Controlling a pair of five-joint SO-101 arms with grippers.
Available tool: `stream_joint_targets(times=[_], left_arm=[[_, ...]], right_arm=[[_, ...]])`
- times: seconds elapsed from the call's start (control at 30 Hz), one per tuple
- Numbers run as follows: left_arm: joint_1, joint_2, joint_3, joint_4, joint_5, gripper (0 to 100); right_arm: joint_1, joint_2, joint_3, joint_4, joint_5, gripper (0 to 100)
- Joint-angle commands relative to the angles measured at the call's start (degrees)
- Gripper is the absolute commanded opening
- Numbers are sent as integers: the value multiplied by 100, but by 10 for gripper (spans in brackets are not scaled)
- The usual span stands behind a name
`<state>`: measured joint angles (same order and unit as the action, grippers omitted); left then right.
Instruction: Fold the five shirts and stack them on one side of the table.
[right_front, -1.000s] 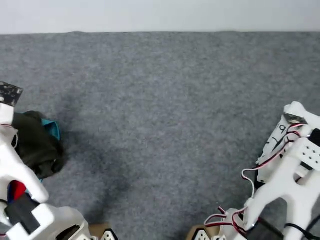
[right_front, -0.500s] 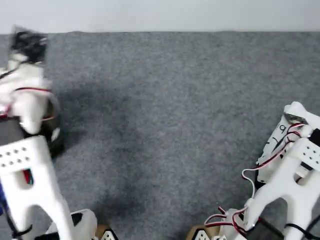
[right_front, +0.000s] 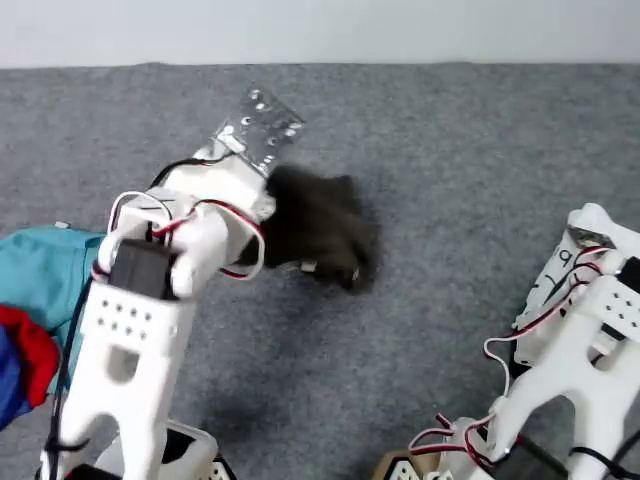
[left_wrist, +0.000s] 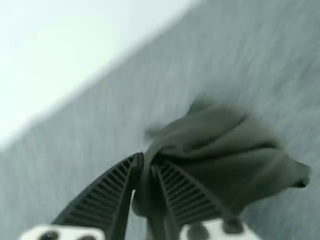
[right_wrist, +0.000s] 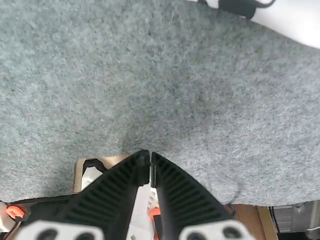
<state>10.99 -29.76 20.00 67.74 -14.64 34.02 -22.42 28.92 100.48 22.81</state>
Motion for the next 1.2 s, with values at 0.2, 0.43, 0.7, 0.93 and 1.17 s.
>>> stream_joint_targets(times=[0.2,0.43,0.7,0.93,1.17], left_arm=[[-2259,941,1622,-229,-659,187],[-3086,1292,1059,-79,-1468,196],[-3358,1292,127,615,-1530,192],[-3358,1134,75,958,-905,191],[-3675,668,75,914,-9,191]], right_arm=[[-2149,-136,-70,189,-475,9],[-3354,-136,-88,-338,-624,18],[-4505,-84,-774,-1481,-659,221],[-5314,1376,-1538,-1807,-651,206],[-5947,3020,-2919,-1640,-659,206]])
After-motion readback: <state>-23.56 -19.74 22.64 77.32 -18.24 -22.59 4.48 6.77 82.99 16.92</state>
